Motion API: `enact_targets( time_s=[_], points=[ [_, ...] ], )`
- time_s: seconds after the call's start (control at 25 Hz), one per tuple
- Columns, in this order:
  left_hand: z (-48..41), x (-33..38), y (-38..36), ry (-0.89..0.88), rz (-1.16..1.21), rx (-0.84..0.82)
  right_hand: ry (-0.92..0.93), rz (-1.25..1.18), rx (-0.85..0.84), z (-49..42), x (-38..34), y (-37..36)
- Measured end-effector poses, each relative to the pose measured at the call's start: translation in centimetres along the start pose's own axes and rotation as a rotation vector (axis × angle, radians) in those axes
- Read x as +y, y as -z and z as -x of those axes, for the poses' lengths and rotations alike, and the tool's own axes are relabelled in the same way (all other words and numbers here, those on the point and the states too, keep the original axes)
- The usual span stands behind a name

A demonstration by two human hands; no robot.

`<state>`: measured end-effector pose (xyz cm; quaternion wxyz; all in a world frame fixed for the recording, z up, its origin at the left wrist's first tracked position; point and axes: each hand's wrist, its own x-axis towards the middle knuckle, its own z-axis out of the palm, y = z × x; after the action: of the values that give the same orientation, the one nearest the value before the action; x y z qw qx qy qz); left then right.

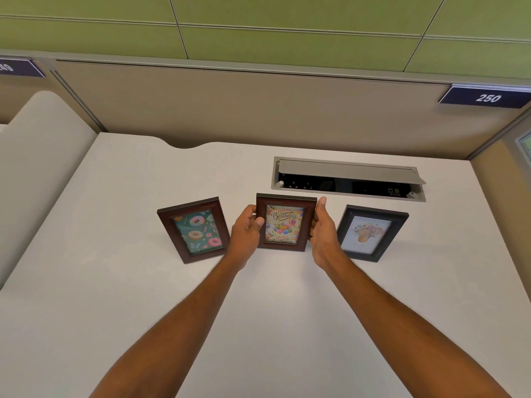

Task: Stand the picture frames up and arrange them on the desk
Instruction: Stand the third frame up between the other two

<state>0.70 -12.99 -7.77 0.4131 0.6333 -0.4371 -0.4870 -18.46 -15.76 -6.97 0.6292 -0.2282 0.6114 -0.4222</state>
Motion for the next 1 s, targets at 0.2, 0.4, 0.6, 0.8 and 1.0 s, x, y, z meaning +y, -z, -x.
enact_targets(
  time_s=[0.2, 0.4, 0.6, 0.8, 1.0],
  points=[
    [0.5, -0.8, -0.3, 0.016, -0.011, 0.038, -0.012, 0.012, -0.037, 0.1, 0.4, -0.3],
    [1.0, -0.6, -0.2, 0.038, -0.038, 0.034, -0.03, 0.021, -0.026, 1.0, 0.7, -0.6],
    [2.6, -2.6, 0.0, 0.126, -0.119, 0.069, -0.005, 0.113, -0.026, 2.2, 1.7, 0.0],
    [4.5, -3.1, 0.1, 0.177, -0.088, 0.167, 0.017, 0.176, -0.071, 3.9, 3.4, 1.4],
    [6.3, -3.4, 0.9, 0.199, -0.072, 0.223, 0.106, 0.207, 0.134, 6.3, 4.9, 2.0]
  ],
)
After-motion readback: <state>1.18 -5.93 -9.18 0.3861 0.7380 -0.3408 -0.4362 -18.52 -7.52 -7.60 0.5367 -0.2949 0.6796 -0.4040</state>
